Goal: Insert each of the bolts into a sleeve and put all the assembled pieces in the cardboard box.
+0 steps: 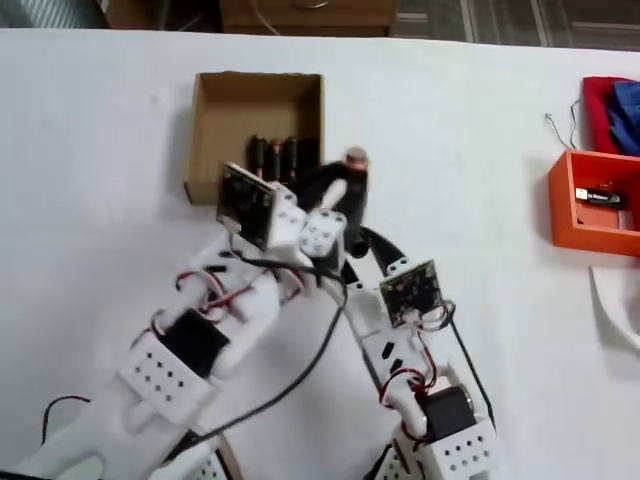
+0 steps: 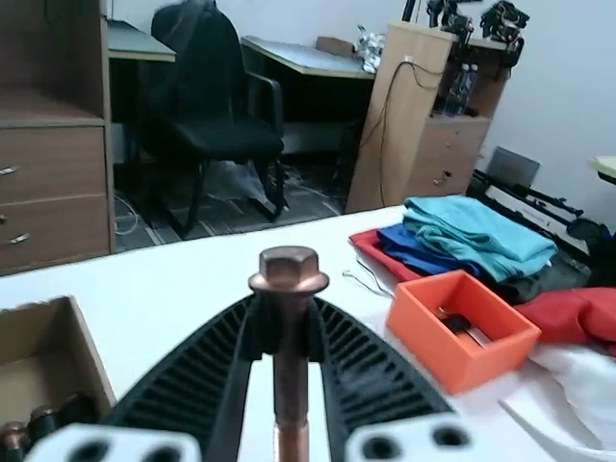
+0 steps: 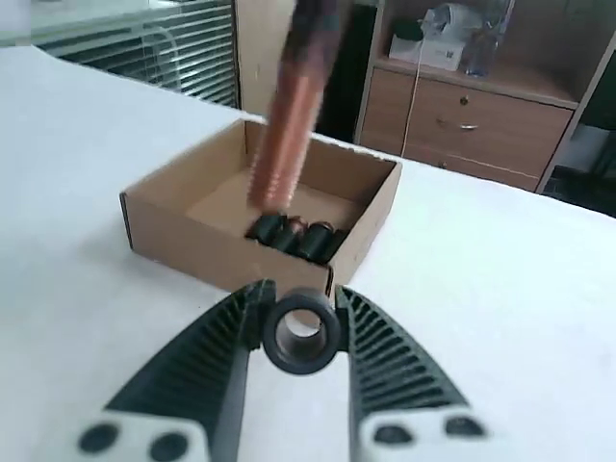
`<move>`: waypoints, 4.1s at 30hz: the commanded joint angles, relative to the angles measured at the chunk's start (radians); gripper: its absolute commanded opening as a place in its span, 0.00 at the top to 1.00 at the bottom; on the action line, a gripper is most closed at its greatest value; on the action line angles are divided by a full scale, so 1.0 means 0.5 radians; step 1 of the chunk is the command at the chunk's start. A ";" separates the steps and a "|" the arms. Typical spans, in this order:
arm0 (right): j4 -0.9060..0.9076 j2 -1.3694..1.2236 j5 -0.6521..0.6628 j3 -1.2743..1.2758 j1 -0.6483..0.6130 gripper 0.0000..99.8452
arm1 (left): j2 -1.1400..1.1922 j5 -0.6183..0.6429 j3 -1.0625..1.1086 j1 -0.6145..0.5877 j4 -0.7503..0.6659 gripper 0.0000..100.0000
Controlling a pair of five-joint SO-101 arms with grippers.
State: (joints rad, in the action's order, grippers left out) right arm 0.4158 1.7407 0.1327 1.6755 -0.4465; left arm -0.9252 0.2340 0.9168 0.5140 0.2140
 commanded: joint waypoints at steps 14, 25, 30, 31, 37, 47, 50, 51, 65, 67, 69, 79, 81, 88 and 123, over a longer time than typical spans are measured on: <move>0.753 -0.818 0.043 -0.896 0.008 0.98 | -0.307 -0.003 -0.127 -1.154 1.169 0.97; 1.668 -2.994 0.043 -2.314 0.005 0.98 | -0.875 -0.196 0.671 -1.694 1.227 0.97; 1.772 -3.426 0.031 -2.664 -0.008 0.98 | -1.013 -0.206 0.990 -1.725 1.227 0.97; 1.769 -3.475 0.028 -2.700 -0.011 0.98 | -1.046 -0.206 1.036 -1.725 1.227 0.97; 1.732 -3.755 0.028 -2.796 -0.008 0.98 | -1.286 -0.206 1.226 -1.725 1.227 0.97; 1.732 -4.200 0.040 -3.081 -0.011 0.98 | -1.700 -0.206 1.502 -1.725 1.227 0.97; 1.741 -4.350 0.043 -3.152 -0.032 0.97 | -1.771 -0.209 1.508 -1.725 1.240 0.97; 1.741 -4.393 0.034 -3.170 -0.038 0.95 | -1.771 -0.212 1.508 -1.725 1.240 0.97; 1.745 -4.516 0.034 -3.250 -0.069 0.90 | -1.771 -0.212 1.511 -1.725 1.237 0.97; 1.732 -4.516 0.043 -3.259 -0.060 0.90 | -1.771 -0.212 1.511 -1.725 1.237 0.97; 1.738 -4.519 0.046 -3.317 -0.048 0.90 | -1.771 -0.212 1.511 -1.725 1.237 0.97; 1.738 -4.537 0.141 -3.437 -0.051 0.86 | -1.771 -0.212 1.511 -1.725 1.240 0.97; 1.735 -4.537 0.144 -3.437 -0.051 0.88 | -1.771 -0.212 1.511 -1.725 1.237 0.97; 1.784 -4.516 0.144 -3.557 -0.060 0.88 | -1.771 -0.212 1.511 -1.725 1.237 0.97; 1.781 -3.960 0.144 -3.075 -0.063 0.86 | -1.771 -0.215 1.511 -1.725 1.231 0.97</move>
State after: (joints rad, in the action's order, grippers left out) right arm 1.3594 -0.3353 0.2002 0.0629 -0.4818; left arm -1.7875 0.1343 1.6671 -0.3391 0.8416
